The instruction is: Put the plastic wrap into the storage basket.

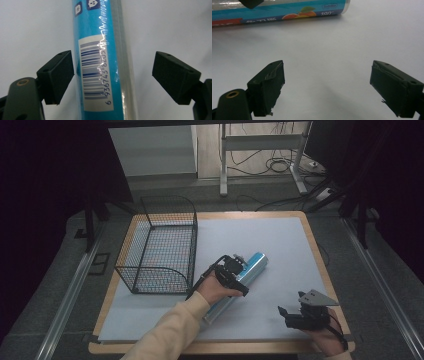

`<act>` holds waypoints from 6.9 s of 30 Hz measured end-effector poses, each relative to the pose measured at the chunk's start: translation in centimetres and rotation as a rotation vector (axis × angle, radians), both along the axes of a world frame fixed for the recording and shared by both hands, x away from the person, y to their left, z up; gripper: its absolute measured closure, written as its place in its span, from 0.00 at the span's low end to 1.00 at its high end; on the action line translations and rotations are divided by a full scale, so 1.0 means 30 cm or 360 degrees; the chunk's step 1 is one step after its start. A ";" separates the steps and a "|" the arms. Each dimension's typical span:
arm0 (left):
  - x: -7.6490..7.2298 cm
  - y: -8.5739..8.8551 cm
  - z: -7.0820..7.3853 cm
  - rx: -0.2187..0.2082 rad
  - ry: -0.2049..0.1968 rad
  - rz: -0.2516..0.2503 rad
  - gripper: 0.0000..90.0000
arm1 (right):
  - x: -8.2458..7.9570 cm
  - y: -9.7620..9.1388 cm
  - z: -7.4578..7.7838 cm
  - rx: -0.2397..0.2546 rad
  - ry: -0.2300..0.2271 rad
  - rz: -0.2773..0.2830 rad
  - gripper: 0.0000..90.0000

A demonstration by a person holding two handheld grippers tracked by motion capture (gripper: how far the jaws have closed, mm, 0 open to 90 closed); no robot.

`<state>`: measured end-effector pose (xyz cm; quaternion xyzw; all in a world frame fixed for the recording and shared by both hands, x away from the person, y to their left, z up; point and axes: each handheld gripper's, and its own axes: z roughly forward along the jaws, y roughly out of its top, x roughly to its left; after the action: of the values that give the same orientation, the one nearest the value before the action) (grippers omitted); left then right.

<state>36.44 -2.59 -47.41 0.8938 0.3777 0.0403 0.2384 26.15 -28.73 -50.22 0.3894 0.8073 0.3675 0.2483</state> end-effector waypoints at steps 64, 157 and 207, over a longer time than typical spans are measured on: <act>0.077 0.002 0.008 0.0066 0.0170 0.0003 0.35 | -0.007 -0.005 0.011 -0.0028 -0.0094 -0.0031 0.16; 0.145 0.094 0.403 -0.0062 -0.0211 0.0045 0.35 | -0.007 -0.017 0.015 -0.0033 -0.0096 -0.0072 0.16; 0.342 0.302 0.487 -0.0016 -0.0317 0.0318 0.35 | -0.003 -0.028 0.008 -0.0037 -0.0090 -0.0089 0.16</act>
<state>46.70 6.47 -32.78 0.8420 0.4396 0.1505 0.2741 26.07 -29.56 -49.97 0.3984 0.7929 0.3618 0.2857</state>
